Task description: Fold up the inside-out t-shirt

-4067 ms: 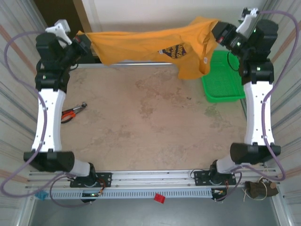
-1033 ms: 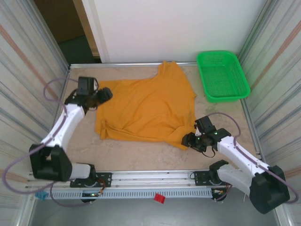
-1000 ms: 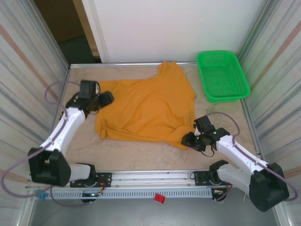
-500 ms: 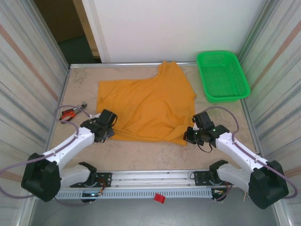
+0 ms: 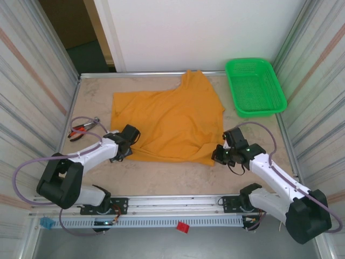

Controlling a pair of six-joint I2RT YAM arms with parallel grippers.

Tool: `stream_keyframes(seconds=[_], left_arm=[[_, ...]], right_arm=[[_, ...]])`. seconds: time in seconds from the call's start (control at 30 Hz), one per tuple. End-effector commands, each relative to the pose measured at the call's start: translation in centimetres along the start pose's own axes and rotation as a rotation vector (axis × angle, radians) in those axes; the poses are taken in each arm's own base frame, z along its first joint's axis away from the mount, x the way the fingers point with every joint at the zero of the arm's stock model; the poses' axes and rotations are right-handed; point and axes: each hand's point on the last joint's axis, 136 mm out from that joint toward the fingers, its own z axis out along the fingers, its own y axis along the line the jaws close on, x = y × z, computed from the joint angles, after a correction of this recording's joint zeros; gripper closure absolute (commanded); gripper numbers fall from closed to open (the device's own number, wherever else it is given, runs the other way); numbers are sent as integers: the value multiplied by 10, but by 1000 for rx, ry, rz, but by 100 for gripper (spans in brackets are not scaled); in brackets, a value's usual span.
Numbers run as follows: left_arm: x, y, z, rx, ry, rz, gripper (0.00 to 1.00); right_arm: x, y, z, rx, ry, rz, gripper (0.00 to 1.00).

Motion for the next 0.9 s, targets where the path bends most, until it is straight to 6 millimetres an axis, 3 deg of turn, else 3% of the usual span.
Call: stream_keyframes(seconds=[0.0, 0.23, 0.33, 0.4, 0.47, 0.6, 0.87], left_arm=[[-19, 7, -18, -10, -71, -6, 100], [-57, 18, -66, 206, -127, -69, 100], [-68, 25, -79, 276, -136, -95, 100], [-68, 15, -83, 333, -128, -55, 100], [-59, 1, -82, 367, -98, -4, 98], [-26, -32, -78, 367, -100, 139, 72], [28, -54, -58, 263, -112, 184, 60]], right_arm=[[-24, 12, -22, -42, -79, 9, 100], [-83, 3, -70, -58, -247, 122, 100], [-93, -1, -79, -64, -269, 141, 100], [-92, 0, -77, -73, -251, 137, 100], [-88, 0, -72, -83, -230, 140, 100], [-78, -7, -62, -79, -209, 156, 100], [-73, -12, -55, -63, -193, 156, 100]])
